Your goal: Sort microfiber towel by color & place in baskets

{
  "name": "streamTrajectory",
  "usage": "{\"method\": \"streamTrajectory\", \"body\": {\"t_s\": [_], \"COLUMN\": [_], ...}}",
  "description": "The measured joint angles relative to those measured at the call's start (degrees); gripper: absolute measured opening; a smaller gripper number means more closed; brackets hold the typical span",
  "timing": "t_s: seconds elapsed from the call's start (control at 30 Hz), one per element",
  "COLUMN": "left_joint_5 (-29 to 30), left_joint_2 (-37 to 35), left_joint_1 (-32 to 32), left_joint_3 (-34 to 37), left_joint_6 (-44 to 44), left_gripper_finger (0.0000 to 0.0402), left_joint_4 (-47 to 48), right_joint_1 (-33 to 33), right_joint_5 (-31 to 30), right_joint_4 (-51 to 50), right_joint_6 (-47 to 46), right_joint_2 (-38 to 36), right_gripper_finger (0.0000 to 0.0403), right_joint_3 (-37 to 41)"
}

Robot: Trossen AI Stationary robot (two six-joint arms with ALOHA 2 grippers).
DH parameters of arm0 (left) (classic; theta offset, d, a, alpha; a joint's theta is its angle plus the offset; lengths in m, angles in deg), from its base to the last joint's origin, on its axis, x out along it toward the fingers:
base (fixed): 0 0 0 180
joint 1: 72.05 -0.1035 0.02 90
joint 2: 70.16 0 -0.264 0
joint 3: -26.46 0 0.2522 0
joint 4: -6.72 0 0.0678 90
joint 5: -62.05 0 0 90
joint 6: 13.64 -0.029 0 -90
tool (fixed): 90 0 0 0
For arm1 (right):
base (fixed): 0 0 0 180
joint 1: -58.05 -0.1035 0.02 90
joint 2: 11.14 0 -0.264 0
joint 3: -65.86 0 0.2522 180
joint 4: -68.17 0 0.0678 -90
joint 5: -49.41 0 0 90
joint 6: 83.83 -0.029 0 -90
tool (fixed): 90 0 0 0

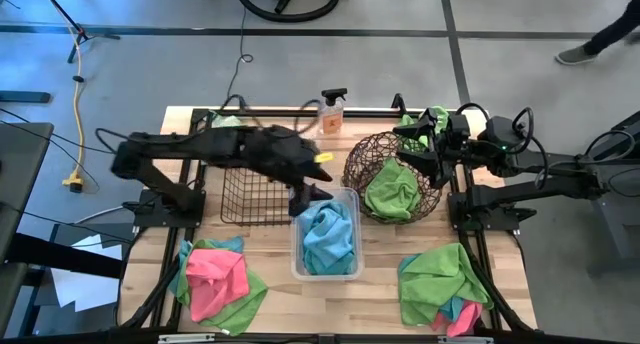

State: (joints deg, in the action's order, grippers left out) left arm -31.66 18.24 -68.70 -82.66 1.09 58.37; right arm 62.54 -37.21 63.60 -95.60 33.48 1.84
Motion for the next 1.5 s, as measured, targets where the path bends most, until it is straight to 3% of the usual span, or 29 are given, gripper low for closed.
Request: {"method": "streamTrajectory", "body": {"t_s": [0.27, 0.47, 0.57, 1.07, 1.17, 1.27, 1.37, 1.5], "left_joint_5": [0.5, 6.4, 9.0, 7.0, 6.9, 6.9, 6.9, 7.6], "left_joint_2": [-14.3, -22.5, -25.2, -29.7, -29.7, -29.7, -29.7, -29.7], "left_joint_1": [0.1, -0.1, -0.6, -4.1, -4.6, -4.9, -4.9, -4.9], "left_joint_3": [24.3, 33.8, 35.4, 38.6, 38.6, 38.6, 38.6, 38.6], "left_joint_6": [5.9, 3.8, 0.8, 0.5, 2.2, 2.9, 3.2, 3.2], "left_gripper_finger": [0.0216, 0.0216, 0.0216, 0.0216, 0.0216, 0.0216, 0.0216, 0.0216], "left_joint_4": [-28.5, -44.4, -44.1, -43.3, -42.5, -41.6, -41.7, -41.6], "right_joint_1": [0.0, 0.0, 0.0, 0.0, 0.0, 0.0, -0.7, -5.8], "right_joint_5": [-1.0, -4.4, -4.3, -4.2, -1.0, 5.1, 11.5, 16.9], "right_joint_4": [2.3, 2.3, 2.2, 2.2, 1.3, -3.8, -11.8, -22.7], "right_joint_6": [-2.8, -2.8, -0.9, 1.8, 1.3, -5.0, -17.4, -32.8], "right_joint_2": [0.5, 4.3, 6.6, 8.5, 8.0, 6.8, 5.9, 5.8], "right_gripper_finger": [0.0287, 0.0287, 0.0287, 0.0287, 0.0287, 0.0287, 0.0287, 0.0287], "right_joint_3": [0.0, 0.0, 0.0, 0.0, 0.0, 0.0, 0.0, 0.0]}}
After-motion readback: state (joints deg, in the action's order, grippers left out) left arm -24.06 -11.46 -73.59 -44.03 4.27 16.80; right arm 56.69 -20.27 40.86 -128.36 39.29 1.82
